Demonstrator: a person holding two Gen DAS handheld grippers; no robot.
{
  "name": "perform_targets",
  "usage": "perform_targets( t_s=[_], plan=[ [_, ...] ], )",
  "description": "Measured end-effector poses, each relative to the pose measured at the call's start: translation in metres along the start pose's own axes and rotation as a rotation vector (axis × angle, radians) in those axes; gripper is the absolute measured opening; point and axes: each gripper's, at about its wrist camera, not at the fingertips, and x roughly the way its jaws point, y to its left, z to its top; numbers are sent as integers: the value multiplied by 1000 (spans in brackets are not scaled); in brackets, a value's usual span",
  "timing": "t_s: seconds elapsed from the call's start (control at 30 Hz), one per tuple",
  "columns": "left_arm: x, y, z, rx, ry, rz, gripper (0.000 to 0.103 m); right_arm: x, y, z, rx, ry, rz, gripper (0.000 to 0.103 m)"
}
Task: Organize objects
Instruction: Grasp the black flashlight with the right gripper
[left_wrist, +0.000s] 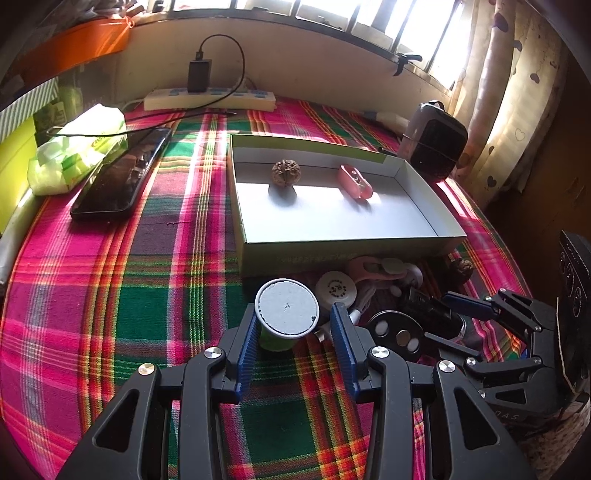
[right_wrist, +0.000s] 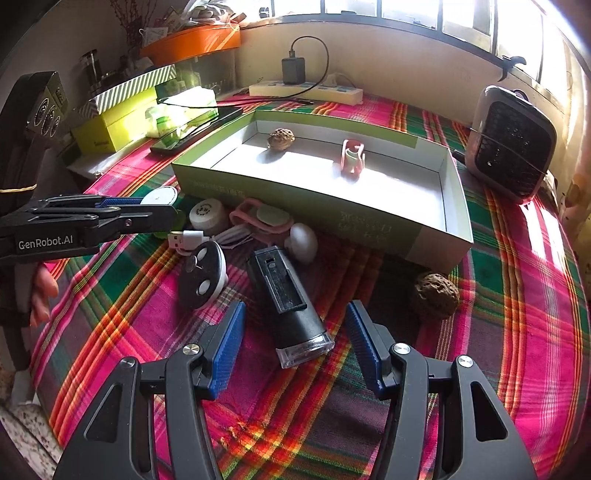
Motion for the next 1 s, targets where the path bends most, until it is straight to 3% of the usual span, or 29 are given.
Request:
perform_targets(
  t_s=[0.57,0.7,1.0],
  plan=[
    [3,4,7,-27,-25,37,36,2,2,3,13,0,-25,55],
    [3,5,9,-36,-27,40,32,2,1,3,12,-3,-23,48],
    [3,6,8,-37,-29,45,32,1,1,3,9,-8,-21,34]
  ],
)
